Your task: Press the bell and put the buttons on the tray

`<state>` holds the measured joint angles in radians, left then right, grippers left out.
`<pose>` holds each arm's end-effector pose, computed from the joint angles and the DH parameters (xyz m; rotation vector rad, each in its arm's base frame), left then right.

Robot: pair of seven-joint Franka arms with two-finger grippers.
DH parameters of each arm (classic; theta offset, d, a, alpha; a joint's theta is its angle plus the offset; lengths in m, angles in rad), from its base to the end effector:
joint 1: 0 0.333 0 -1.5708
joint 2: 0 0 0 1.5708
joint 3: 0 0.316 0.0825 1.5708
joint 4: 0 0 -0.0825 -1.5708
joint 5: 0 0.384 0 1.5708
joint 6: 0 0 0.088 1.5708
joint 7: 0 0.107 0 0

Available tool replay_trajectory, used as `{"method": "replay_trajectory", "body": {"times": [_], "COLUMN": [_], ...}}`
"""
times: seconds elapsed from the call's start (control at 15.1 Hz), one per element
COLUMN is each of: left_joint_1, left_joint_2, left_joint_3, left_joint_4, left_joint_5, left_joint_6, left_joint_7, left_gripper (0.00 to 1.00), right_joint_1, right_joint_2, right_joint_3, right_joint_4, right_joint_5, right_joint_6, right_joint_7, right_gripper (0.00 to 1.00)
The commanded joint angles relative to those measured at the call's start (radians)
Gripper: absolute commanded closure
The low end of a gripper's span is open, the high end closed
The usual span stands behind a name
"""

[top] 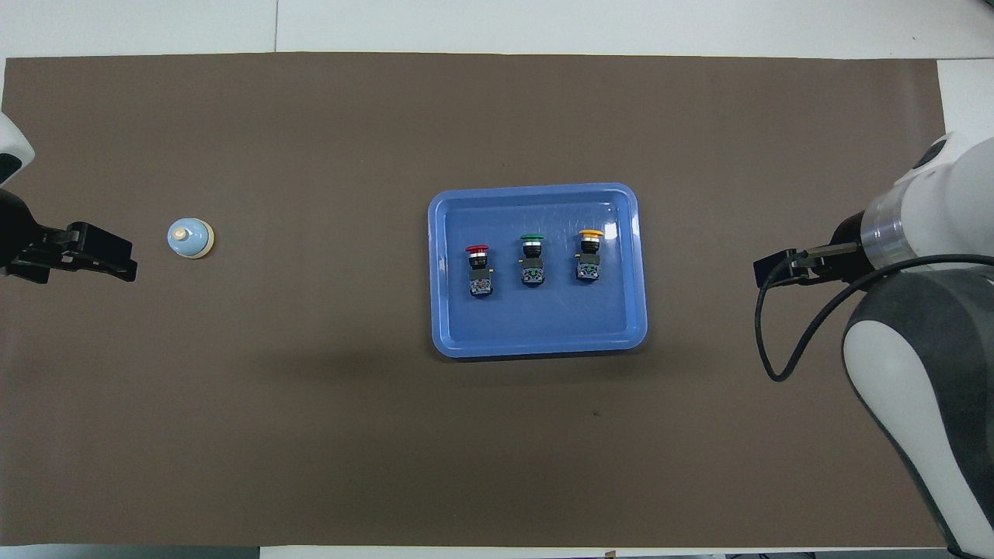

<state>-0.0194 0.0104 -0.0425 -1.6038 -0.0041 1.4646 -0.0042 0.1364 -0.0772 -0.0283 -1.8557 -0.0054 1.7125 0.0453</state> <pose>0.5430 -0.0340 0.5950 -3.1311 0.0906 0.2348 0.5284 0.0564 0.5434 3.1301 0.1000 -0.1028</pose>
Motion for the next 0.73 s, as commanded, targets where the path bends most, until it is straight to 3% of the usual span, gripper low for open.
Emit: {"method": "replay_trajectory", "body": {"times": [0.0, 0.27, 0.66], "left_joint_1": [0.003, 0.003, 0.003], "left_joint_2": [-0.009, -0.009, -0.009], "left_joint_3": [0.000, 0.000, 0.000], "left_joint_4": [-0.001, -0.001, -0.001], "left_joint_5": [0.012, 0.012, 0.012], "left_joint_6": [0.010, 0.010, 0.010], "left_joint_7": [-0.003, -0.003, -0.003], "left_gripper": [0.00, 0.00, 0.00], "right_joint_1": [-0.027, -0.029, -0.029], "right_joint_2": [-0.022, -0.021, -0.015], "right_joint_3": [-0.059, -0.100, -0.101], "right_joint_4": [-0.011, -0.005, 0.036], "right_joint_5": [0.008, 0.007, 0.008], "right_joint_6": [-0.013, -0.010, -0.043], "right_joint_7": [-0.137, -0.203, -0.186], "right_gripper": [0.00, 0.00, 0.00]}}
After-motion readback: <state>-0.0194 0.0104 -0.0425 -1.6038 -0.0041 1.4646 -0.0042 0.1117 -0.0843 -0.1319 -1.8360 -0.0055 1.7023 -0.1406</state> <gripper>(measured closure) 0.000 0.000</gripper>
